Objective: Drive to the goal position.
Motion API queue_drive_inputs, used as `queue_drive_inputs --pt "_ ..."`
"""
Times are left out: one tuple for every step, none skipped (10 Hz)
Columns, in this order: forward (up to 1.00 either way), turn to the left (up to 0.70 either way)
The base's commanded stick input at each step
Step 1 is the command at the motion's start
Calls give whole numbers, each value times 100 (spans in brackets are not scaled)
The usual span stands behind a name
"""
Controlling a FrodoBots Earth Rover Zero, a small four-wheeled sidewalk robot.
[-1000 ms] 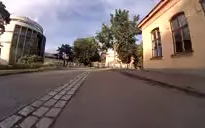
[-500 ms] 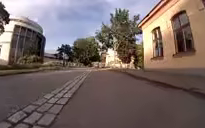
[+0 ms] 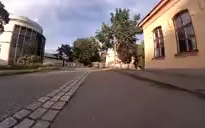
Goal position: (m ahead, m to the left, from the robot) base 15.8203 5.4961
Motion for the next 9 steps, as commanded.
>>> queue_drive_inputs --pt "45 0" --pt "45 0" --pt "45 0" --pt "45 0" --pt "45 0" --pt "45 0" --pt "45 0" --pt "45 0" --pt "45 0"
